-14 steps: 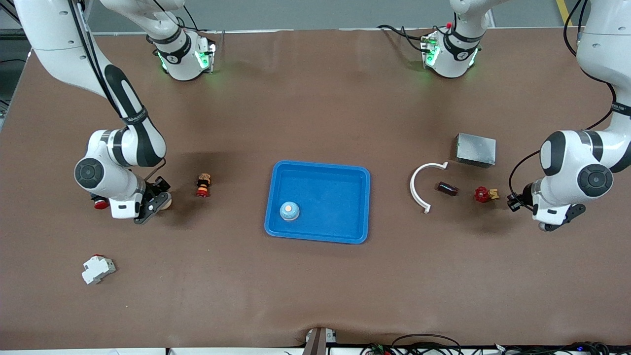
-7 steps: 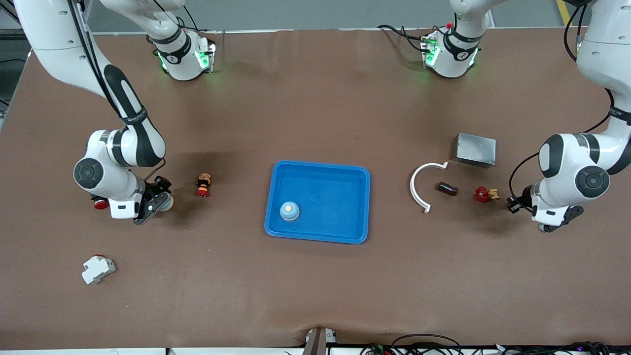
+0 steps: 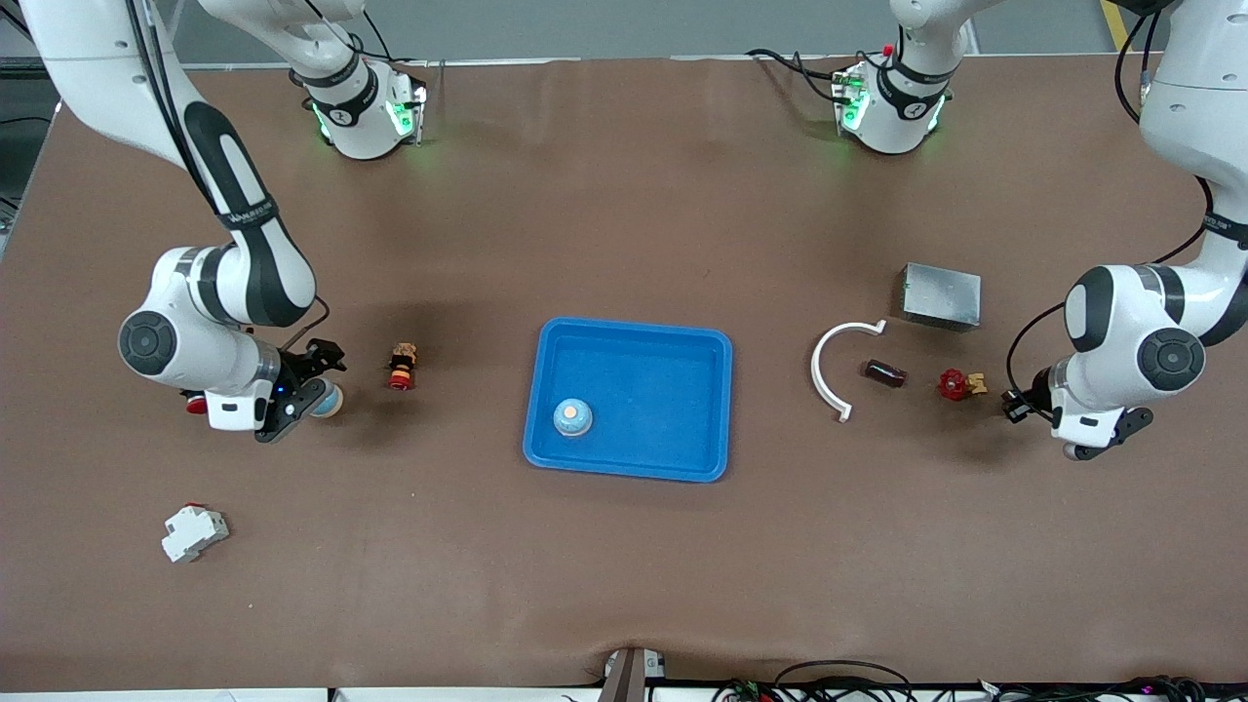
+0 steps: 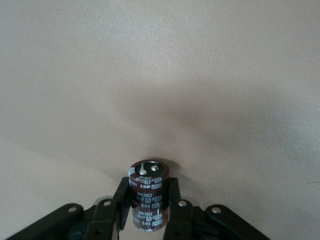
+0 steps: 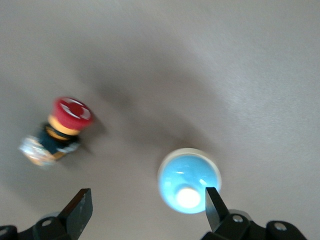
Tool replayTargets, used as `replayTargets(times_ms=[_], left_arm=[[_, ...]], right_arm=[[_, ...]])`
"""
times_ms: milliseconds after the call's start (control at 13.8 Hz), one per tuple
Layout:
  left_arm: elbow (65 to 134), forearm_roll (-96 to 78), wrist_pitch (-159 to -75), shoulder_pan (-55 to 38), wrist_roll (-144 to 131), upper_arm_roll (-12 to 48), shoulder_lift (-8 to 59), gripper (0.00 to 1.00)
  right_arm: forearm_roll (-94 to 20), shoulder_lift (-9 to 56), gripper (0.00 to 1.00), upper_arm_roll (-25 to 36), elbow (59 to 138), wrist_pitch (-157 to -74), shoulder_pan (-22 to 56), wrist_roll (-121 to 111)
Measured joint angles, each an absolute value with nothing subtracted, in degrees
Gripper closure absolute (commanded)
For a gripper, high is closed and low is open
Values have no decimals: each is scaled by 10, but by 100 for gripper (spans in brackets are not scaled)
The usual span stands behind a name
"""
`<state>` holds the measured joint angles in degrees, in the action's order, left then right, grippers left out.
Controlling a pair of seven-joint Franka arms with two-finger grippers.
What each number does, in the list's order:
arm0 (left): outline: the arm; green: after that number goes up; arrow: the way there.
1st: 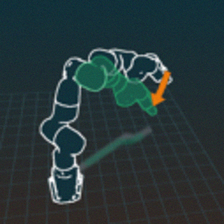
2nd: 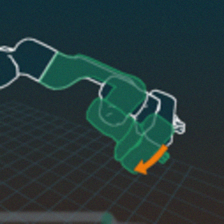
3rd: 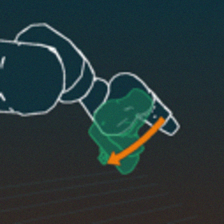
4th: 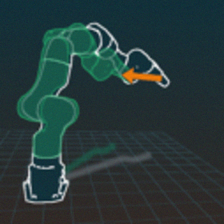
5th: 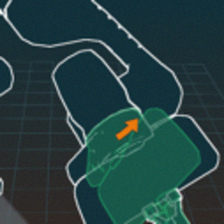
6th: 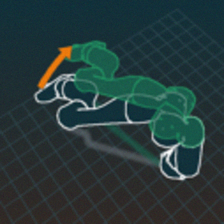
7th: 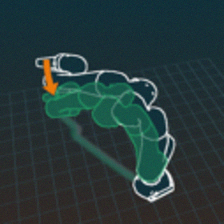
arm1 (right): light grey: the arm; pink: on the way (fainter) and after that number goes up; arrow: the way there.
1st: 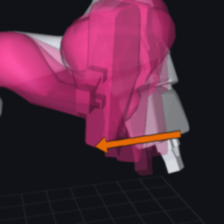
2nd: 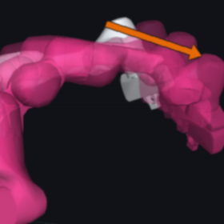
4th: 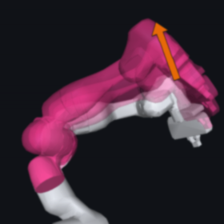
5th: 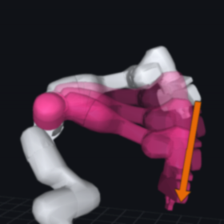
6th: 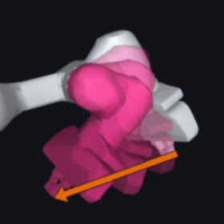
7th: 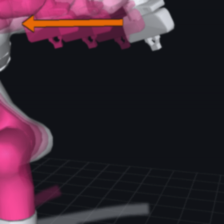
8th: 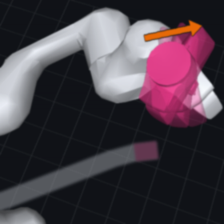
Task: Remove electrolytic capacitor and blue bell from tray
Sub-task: 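Place the bell by the red button while the left gripper places the capacitor, then move the right gripper back to the tray while the left arm withdraws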
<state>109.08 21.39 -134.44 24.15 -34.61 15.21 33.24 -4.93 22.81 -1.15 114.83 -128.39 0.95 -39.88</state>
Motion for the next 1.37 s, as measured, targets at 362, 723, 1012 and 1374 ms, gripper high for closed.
replayTargets(times_ms=[362,723,1012,1374], left_arm=[[1085,214,-1343,241,-346,156,327,0],[1077,214,-1299,240,-340,198,278,0],[1054,214,-1238,239,-293,236,225,0],[975,214,-1105,239,-283,292,201,0]], right_arm=[[-54,180,0,-19,1141,-1239,97,-153],[-55,177,0,-21,1099,-1236,180,63],[-57,196,0,-21,1043,-1234,242,212],[-66,280,0,-21,953,-1243,289,341]])
